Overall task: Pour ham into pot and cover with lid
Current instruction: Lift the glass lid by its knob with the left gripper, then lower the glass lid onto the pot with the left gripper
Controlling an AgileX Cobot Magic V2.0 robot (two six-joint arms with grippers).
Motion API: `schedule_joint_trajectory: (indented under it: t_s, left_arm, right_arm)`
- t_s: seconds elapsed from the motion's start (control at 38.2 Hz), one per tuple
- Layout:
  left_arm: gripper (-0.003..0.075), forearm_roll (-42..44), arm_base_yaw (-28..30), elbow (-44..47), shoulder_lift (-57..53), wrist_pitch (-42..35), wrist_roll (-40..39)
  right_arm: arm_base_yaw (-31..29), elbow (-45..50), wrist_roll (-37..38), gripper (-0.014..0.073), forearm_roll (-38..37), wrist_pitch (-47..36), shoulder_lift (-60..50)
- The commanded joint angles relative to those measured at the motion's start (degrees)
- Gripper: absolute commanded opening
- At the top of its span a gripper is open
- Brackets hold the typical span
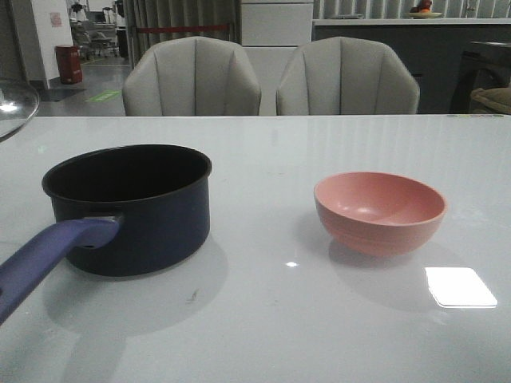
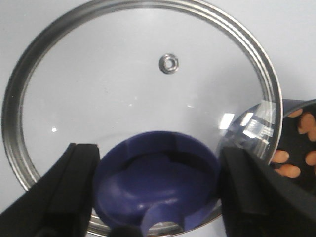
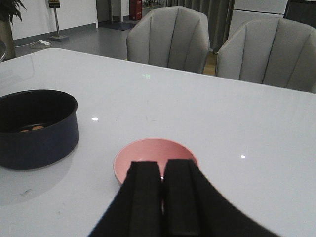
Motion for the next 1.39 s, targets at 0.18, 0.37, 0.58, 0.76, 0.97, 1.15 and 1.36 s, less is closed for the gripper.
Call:
schedule_joint_trajectory:
  t_s: [0.18, 0.37, 0.58, 0.76, 0.97, 1.15, 1.36]
  left_arm:
    - [0.0257, -2.5, -9.9, -2.9, -3.8, 0.8, 3.6]
    - [0.0257, -2.3, -16.6, -2.9, -3.3, -0.1, 4.1]
    - [0.0257, -2.2, -20.7, -3.0, -0.7, 0.1, 4.1]
    - [0.026, -2.2, -21.9, -3.0, 1.3, -0.2, 4.1]
    - [0.0262, -2.8, -21.9, -3.8, 2.9, -0.6, 4.1]
    - [0.0262, -3.5, -21.9, -3.8, 3.8, -0.5, 4.1]
    - [0.0262, -3.4, -21.9, -3.8, 3.8, -0.3, 4.1]
  right_arm:
    - [0.2, -1.6, -0.4, 0.0159, 0.1, -4.4, 0.3]
    - [0.2, -1.6, -0.4, 0.0159, 0.1, -4.4, 0.3]
    - [0.2, -1.6, -0.4, 0.0159, 0.1, -4.4, 0.3]
    - [0.2, -1.6, -0.4, 0.0159, 0.1, -4.4, 0.3]
    - [0.2, -1.6, -0.4, 0.0159, 0.1, -4.4, 0.3]
    - [0.2, -1.6, -0.4, 0.0159, 0.1, -4.4, 0.3]
    - [0.2, -1.6, -0.4, 0.0159, 0.1, -4.4, 0.3]
